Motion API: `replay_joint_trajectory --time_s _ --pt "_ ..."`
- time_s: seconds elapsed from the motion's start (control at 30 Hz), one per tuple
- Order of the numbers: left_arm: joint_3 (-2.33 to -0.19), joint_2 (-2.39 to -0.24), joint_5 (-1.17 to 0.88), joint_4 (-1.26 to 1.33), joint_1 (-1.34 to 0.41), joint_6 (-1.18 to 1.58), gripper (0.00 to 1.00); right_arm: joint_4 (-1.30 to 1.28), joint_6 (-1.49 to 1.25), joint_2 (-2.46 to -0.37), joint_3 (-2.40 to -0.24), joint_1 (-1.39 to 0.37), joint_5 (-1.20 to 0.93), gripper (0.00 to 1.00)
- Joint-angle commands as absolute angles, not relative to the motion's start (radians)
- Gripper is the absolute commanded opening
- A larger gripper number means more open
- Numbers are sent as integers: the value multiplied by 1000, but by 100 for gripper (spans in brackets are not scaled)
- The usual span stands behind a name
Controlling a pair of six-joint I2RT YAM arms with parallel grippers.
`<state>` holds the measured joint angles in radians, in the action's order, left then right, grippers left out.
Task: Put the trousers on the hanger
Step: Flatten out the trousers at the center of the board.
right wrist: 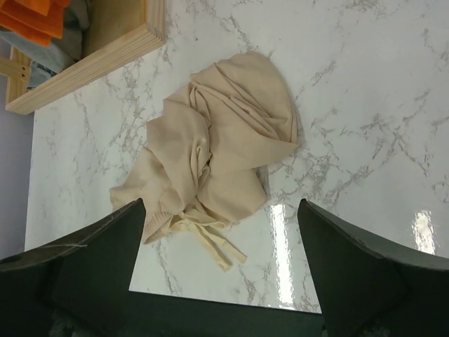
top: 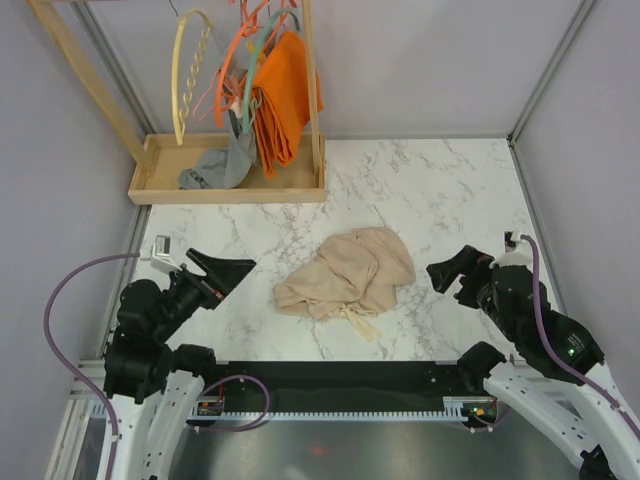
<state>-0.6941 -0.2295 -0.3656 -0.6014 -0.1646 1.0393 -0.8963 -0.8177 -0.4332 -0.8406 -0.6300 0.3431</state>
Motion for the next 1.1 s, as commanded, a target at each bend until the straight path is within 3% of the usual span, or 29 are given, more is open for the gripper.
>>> replay_joint_trajectory --time_s 0.0,0.13,0.27,0.33,0.47,0.73,0.93,1.07 --pt "-709 -265 -458 -684 -161 957 100 -979 -826 -433 -903 -629 340 98" --pt "-686 -278 -482 -704 -161 966 100 -763 -767 -399 -766 -629 114 97" --pt "-670 -273 -492 -707 -161 971 98 -608 -741 -671 -686 -632 -171 98" --pt "-667 -265 -489 -710 -161 974 97 -543 -742 -822 -672 -700 -195 98" --pt "-680 -242 -479 -744 -160 963 94 -502 -761 -1001 -794 -952 117 98" --pt "-813 -94 -224 -933 -161 953 84 -448 -614 -1435 -1111 -1323 373 86" --pt "-933 26 -98 -995 -161 934 76 -443 -440 -1759 -1328 -1381 466 67" --pt "-1003 25 -86 -1038 -160 905 75 -442 -407 -1900 -1408 -1379 494 66"
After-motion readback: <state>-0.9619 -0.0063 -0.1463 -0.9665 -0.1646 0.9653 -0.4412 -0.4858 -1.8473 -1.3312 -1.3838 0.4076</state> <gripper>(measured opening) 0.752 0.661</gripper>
